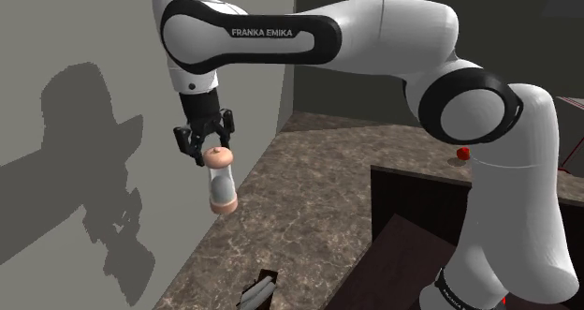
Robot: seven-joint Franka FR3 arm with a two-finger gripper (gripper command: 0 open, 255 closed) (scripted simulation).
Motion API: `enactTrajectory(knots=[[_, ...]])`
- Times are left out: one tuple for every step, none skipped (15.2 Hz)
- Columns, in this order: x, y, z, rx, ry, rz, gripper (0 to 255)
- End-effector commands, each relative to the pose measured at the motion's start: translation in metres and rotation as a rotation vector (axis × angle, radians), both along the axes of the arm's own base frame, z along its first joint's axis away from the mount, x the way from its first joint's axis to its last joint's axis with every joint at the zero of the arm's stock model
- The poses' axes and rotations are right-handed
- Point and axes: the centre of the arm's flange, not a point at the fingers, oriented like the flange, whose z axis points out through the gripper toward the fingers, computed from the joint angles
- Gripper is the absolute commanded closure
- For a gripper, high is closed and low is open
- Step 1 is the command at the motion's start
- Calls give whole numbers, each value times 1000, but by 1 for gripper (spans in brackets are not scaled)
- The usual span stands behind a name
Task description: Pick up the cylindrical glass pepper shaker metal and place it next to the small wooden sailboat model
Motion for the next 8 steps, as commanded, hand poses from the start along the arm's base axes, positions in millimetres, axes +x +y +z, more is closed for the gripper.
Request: enactTrajectory(knots=[[-4,27,0,0,-1,-1,255],[-6,40,0,0,-1,-1,255],[-8,53,0,0,-1,-1,255],[-10,66,0,0,-1,-1,255],[-13,86,0,0,-1,-1,255],[-13,86,-6,0,-1,-1,255],[-13,86,-11,0,-1,-1,255],[-13,86,-16,0,-1,-1,255]])
